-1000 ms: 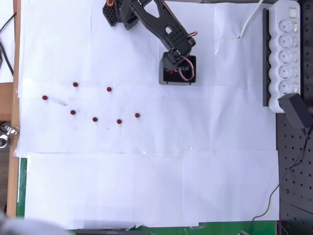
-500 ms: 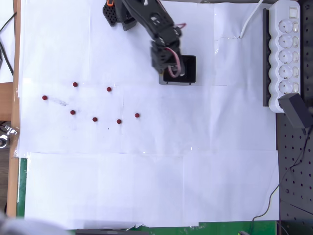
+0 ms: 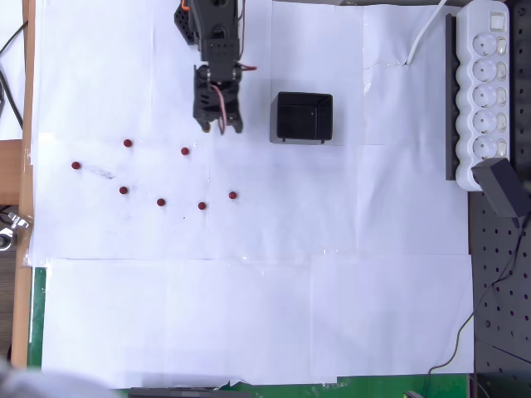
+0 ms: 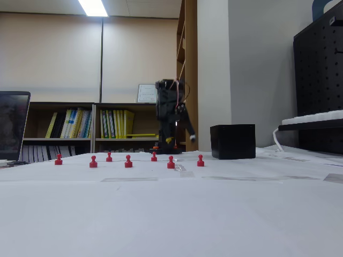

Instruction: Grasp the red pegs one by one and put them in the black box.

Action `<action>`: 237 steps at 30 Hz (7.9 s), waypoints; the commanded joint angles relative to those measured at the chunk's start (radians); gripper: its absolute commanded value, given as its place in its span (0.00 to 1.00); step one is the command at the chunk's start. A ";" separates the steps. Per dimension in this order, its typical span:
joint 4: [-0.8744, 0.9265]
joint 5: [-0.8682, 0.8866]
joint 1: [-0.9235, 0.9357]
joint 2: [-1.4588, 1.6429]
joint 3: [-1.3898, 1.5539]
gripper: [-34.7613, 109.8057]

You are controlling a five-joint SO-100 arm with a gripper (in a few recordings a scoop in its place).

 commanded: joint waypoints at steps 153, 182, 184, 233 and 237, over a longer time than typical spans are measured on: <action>0.678 -0.669 -0.739 0.561 0.996 0.33; -0.158 0.060 0.291 -0.034 0.023 0.40; -0.279 0.061 0.331 -0.026 -0.044 0.40; -1.103 0.101 0.658 0.541 -0.103 0.40; -1.123 0.098 0.658 0.566 -0.092 0.40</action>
